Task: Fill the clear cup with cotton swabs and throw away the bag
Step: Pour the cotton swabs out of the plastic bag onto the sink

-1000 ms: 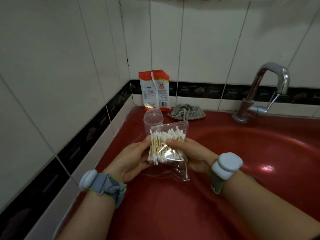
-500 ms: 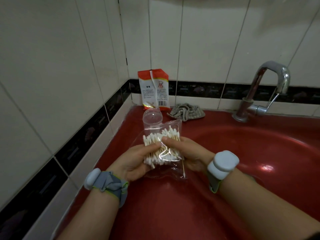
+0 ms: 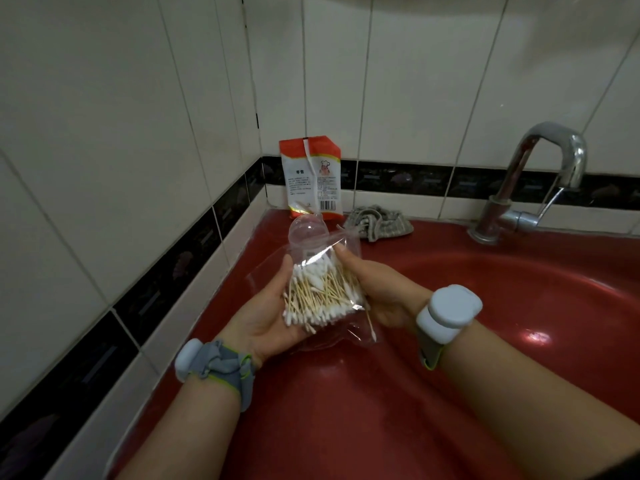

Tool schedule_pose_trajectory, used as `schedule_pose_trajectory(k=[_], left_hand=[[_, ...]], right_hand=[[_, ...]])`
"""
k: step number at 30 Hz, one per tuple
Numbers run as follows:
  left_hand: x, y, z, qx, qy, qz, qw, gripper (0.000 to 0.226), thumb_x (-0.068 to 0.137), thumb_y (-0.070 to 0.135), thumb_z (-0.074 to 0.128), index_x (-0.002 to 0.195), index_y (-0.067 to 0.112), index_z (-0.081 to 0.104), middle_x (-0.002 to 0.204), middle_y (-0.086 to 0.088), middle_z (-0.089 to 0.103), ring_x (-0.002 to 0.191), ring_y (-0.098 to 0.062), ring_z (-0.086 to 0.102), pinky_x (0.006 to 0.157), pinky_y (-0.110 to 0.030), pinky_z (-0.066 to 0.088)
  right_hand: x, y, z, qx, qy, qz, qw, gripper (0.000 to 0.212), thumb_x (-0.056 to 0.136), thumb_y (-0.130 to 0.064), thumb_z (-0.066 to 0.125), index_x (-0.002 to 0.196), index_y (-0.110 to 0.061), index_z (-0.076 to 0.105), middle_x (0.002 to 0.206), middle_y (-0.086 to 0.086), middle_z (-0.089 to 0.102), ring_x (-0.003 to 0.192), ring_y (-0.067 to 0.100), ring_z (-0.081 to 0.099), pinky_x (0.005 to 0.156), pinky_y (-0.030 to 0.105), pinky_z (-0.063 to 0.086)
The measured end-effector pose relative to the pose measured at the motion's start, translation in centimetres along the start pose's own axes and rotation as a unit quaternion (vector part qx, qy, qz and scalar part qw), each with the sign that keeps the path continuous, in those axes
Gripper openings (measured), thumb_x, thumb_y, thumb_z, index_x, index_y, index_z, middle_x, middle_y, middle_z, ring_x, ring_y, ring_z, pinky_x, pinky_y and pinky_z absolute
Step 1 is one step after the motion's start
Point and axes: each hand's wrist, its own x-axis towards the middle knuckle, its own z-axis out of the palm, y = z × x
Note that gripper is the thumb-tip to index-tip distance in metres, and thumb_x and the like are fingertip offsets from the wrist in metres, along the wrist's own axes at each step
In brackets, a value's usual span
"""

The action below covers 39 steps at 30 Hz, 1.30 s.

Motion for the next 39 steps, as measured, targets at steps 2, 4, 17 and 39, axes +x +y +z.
schedule_pose_trajectory(k=[2,4,17,39], left_hand=[[0.0,-0.3,0.2,0.015,-0.003,0.015,1.0,0.05,0.086,0.028,0.054,0.129,0.002,0.054,0.131,-0.024,0.055,0.119,-0.036,0.055,0.097,-0.05,0.046],[0.0,-0.5,0.4,0.043,-0.001,0.023,0.999,0.038,0.082,0.017,0.058,0.115,0.0,0.063,0.122,-0.024,0.061,0.106,-0.035,0.064,0.09,-0.048,0.052],[0.0,-0.1,-0.2,0.089,0.127,0.104,0.982,0.037,0.086,0.004,0.058,0.121,-0.008,0.056,0.116,-0.031,0.061,0.086,-0.032,0.07,0.075,-0.043,0.059],[-1.8,3.8,-4.8,0.597,0.367,0.122,0.703,0.074,0.051,0.062,0.064,0.106,0.013,0.062,0.105,-0.007,0.069,0.095,-0.027,0.065,0.088,-0.042,0.053]], right_hand=[[0.0,0.2,0.2,-0.001,0.002,0.003,1.0,0.05,0.095,-0.047,0.042,0.108,-0.003,0.063,0.099,0.015,0.069,0.087,0.024,0.067,0.087,0.037,0.052],[0.1,0.4,0.6,-0.014,0.003,-0.001,1.0,0.053,0.095,-0.048,0.04,0.113,-0.004,0.062,0.104,0.016,0.069,0.093,0.026,0.068,0.087,0.036,0.053],[0.1,1.3,0.0,0.021,-0.008,-0.044,0.999,0.016,0.094,-0.019,0.054,0.096,-0.007,0.065,0.082,0.01,0.069,0.065,0.016,0.067,0.057,0.027,0.056],[-1.1,-0.8,-5.2,0.015,0.107,-0.055,0.993,0.015,0.092,-0.018,0.056,0.104,-0.012,0.064,0.088,0.007,0.068,0.069,0.011,0.069,0.061,0.03,0.054]])
